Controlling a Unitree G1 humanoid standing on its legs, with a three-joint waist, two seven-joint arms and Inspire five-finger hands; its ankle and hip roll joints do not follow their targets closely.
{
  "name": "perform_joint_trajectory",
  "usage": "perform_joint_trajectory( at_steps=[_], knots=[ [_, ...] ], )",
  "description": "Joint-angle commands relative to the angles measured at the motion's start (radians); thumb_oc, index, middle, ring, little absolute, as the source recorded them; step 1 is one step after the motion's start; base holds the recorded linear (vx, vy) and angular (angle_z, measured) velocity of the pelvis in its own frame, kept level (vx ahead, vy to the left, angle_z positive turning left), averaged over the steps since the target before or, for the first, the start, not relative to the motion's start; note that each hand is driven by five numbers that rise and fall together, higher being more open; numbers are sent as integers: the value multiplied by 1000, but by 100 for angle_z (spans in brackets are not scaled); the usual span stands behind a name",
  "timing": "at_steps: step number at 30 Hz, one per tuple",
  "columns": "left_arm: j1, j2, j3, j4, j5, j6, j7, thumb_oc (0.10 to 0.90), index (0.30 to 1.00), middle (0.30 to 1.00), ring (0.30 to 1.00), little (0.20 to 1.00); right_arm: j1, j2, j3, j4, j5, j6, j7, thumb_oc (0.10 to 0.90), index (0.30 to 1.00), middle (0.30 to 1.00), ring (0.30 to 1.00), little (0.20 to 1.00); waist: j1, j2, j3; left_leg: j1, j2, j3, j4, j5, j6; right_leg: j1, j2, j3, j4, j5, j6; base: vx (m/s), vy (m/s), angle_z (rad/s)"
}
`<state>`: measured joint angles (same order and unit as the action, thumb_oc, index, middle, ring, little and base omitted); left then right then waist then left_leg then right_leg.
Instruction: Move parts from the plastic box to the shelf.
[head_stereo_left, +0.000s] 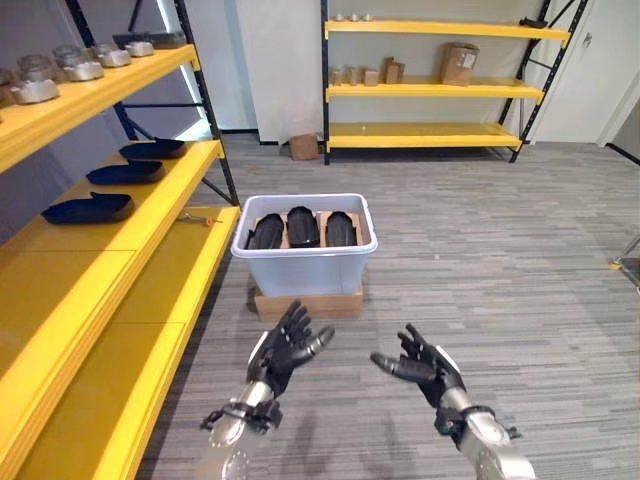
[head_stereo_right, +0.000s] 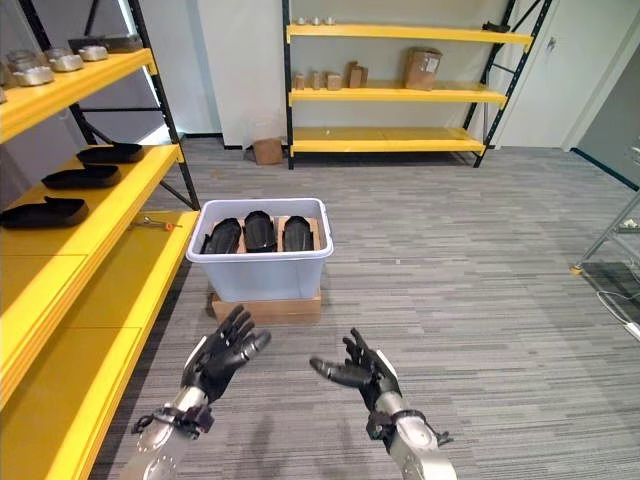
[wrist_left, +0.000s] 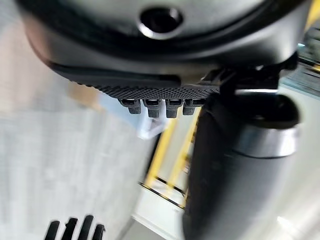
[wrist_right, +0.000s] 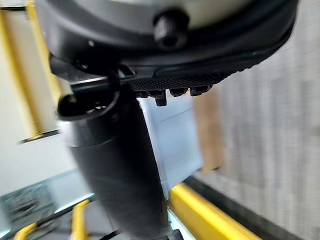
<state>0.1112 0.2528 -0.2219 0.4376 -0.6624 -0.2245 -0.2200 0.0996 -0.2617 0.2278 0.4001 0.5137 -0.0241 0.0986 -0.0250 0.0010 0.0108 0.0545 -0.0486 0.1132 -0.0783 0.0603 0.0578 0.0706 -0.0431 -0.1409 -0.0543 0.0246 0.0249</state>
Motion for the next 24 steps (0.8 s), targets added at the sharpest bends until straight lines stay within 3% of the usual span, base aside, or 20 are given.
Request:
perform_joint_trajectory(
  at_steps=[1, 6, 17, 24],
  knots=[
    [-90, -4, 35, -68, -14, -92, -16, 900, 1000, 1000, 1000, 1000, -88, -12, -1, -78, 20, -79, 13, 900, 1000, 1000, 1000, 1000, 4, -30, 9, 45, 78, -28, -9, -42, -66, 33, -48, 4, -33, 47, 53, 0, 0, 0],
    [-84, -6, 40, -76, -35, -58, -9, 900, 1000, 1000, 1000, 1000, -94, -9, 3, -76, 15, -76, 6, 900, 1000, 1000, 1000, 1000, 8, -29, 11, 45, 80, -31, -9, -40, -66, 36, -47, 2, -33, 47, 53, 0, 0, 0],
    [-87, -20, 41, -80, -79, -56, -6, 900, 1000, 1000, 1000, 1000, -95, -6, 5, -75, 0, -75, 1, 900, 1000, 1000, 1000, 1000, 9, -30, 12, 46, 78, -32, -9, -39, -66, 39, -48, -2, -33, 46, 54, -1, -2, -1],
    [-81, -28, 49, -102, -52, -60, 71, 900, 1000, 1000, 1000, 1000, -95, -1, 15, -75, -35, -87, -32, 900, 1000, 1000, 1000, 1000, 15, -34, 12, 45, 76, -36, -9, -39, -66, 40, -48, -7, -33, 48, 55, 0, 0, 0]
  ],
)
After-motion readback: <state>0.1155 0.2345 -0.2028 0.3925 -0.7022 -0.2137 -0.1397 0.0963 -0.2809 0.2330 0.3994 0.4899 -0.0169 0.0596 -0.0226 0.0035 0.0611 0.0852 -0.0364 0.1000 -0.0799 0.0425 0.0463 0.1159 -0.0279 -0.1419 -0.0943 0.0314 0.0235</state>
